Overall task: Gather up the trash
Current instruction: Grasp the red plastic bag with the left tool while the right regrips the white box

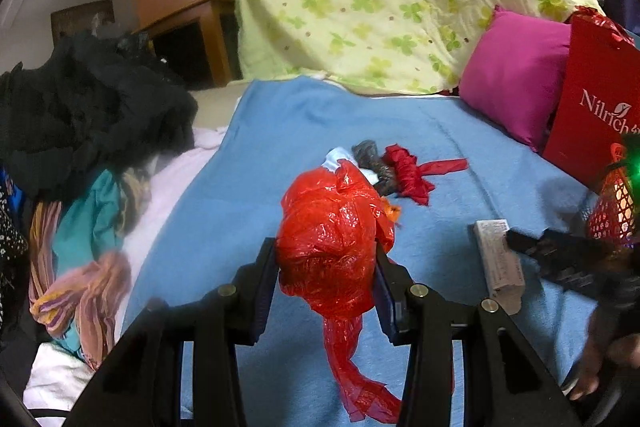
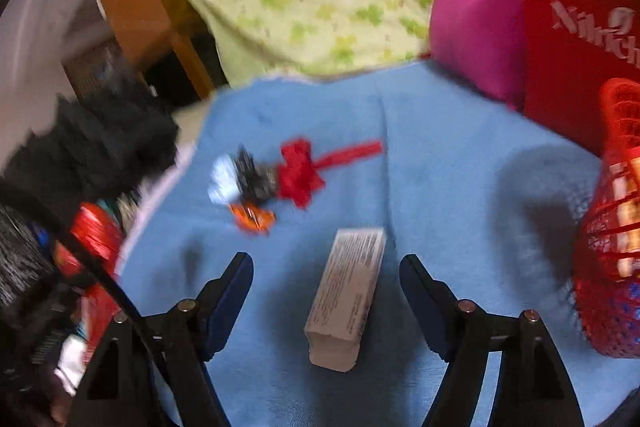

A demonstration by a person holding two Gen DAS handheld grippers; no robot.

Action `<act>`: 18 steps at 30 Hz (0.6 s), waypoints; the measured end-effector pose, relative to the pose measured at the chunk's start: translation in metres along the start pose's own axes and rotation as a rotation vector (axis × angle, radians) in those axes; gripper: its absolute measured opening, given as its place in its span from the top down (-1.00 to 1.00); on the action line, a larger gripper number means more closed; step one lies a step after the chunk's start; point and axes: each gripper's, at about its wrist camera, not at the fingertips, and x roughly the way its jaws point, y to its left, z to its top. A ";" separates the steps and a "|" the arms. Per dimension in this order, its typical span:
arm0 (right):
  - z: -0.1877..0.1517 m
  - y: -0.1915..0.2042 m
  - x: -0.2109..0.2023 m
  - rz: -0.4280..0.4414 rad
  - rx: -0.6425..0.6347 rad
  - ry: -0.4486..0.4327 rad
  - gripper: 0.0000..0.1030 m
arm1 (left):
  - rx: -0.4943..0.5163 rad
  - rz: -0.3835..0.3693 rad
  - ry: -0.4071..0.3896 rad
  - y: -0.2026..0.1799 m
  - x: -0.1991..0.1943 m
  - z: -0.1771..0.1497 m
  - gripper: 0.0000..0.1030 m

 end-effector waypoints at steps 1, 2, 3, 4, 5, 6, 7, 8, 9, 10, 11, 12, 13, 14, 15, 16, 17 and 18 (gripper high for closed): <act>-0.002 0.008 0.012 -0.026 -0.025 0.032 -0.43 | 0.000 0.002 0.002 0.001 0.000 -0.001 0.12; -0.004 0.014 0.024 -0.060 -0.048 0.058 -0.40 | 0.001 0.003 0.003 0.002 0.000 -0.002 0.12; -0.005 0.018 0.031 -0.084 -0.061 0.072 -0.35 | 0.002 0.004 0.003 0.002 0.000 -0.002 0.12; -0.007 0.022 0.043 -0.131 -0.080 0.101 -0.30 | 0.002 0.003 0.003 0.003 -0.001 -0.002 0.12; -0.010 0.024 0.055 -0.183 -0.094 0.131 -0.10 | 0.002 0.002 0.002 0.002 -0.002 -0.002 0.12; -0.013 0.023 0.062 -0.225 -0.104 0.141 -0.02 | 0.003 0.002 0.000 0.003 -0.002 -0.002 0.12; -0.016 0.024 0.067 -0.286 -0.125 0.137 0.01 | 0.006 0.004 -0.006 0.003 -0.005 -0.002 0.12; -0.017 0.022 0.072 -0.280 -0.120 0.170 0.29 | 0.006 0.006 -0.009 0.002 -0.007 -0.002 0.12; -0.018 0.019 0.075 -0.266 -0.103 0.193 0.32 | 0.009 0.005 -0.015 0.002 -0.010 -0.002 0.12; -0.019 0.016 0.074 -0.262 -0.090 0.191 0.33 | 0.010 0.004 -0.019 0.002 -0.012 -0.001 0.12; -0.019 0.015 0.072 -0.265 -0.101 0.192 0.35 | 0.013 0.006 -0.026 0.001 -0.015 0.000 0.12; -0.019 0.015 0.072 -0.263 -0.104 0.193 0.38 | 0.015 0.006 -0.031 0.000 -0.017 0.000 0.12; -0.020 0.011 0.069 -0.250 -0.097 0.190 0.41 | 0.017 0.006 -0.037 -0.001 -0.020 0.001 0.12; -0.020 0.008 0.065 -0.234 -0.089 0.184 0.44 | 0.018 0.006 -0.041 -0.002 -0.022 0.001 0.12; -0.019 0.005 0.060 -0.218 -0.082 0.174 0.45 | 0.017 0.006 -0.044 -0.003 -0.024 0.002 0.12; -0.018 0.004 0.056 -0.200 -0.076 0.159 0.45 | 0.018 0.006 -0.049 -0.005 -0.026 0.003 0.12; -0.017 0.001 0.048 -0.184 -0.073 0.138 0.46 | 0.020 0.007 -0.051 -0.006 -0.027 0.004 0.12; -0.015 0.001 0.040 -0.175 -0.077 0.112 0.47 | 0.024 0.008 -0.056 -0.008 -0.029 0.005 0.12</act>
